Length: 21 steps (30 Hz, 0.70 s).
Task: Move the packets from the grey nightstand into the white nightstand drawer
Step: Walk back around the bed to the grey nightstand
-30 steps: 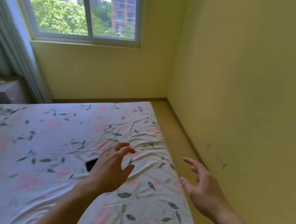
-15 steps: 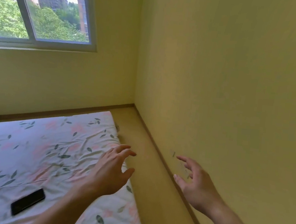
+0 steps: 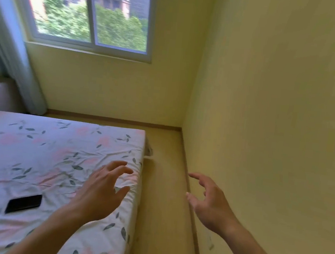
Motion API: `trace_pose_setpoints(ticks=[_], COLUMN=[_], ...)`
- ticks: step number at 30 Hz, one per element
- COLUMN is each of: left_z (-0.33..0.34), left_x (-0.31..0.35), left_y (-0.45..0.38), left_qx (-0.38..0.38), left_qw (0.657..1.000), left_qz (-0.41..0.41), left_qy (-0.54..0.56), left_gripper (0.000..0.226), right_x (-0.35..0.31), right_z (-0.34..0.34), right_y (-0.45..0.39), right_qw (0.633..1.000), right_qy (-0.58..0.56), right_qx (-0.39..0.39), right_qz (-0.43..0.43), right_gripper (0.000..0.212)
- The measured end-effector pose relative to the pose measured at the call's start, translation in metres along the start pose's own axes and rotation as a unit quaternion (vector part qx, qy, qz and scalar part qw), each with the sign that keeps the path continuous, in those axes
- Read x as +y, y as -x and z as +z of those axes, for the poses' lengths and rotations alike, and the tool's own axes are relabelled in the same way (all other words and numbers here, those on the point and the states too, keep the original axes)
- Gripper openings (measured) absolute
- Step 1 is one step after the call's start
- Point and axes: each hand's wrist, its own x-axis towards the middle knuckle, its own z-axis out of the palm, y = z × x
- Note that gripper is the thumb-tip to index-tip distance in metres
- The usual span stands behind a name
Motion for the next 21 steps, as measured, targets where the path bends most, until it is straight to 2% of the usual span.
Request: trace_pose_setpoints(ticks=[6, 11, 16, 21], left_z=[-0.022, -0.013, 0.005, 0.012], left_x=[-0.031, -0.057, -0.088, -0.093], left_y=[-0.03, -0.098, -0.233, -0.374], left_qx=[0.053, 0.069, 0.065, 0.065], left_qw=[0.993, 0.985, 0.985, 0.992], left_qz=[-0.101, -0.157, -0.158, -0.104], left_qy=[-0.023, -0.031, -0.02, -0.02], left_gripper=[0.04, 0.042, 0.042, 0.043], right_x=[-0.024, -0.024, -0.005, 0.005], right_z=[0.011, 0.007, -0.013, -0.034], right_y=[-0.116, -0.207, -0.332, -0.444], right_qw=[0.993, 0.985, 0.988, 0.993], right_qy=[-0.011, -0.01, 0.002, 0.01], right_qx=[-0.065, -0.1, -0.086, -0.061], right_qz=[-0.103, -0.143, -0.131, -0.105], right_gripper=[0.057, 0.06, 0.059, 0.06])
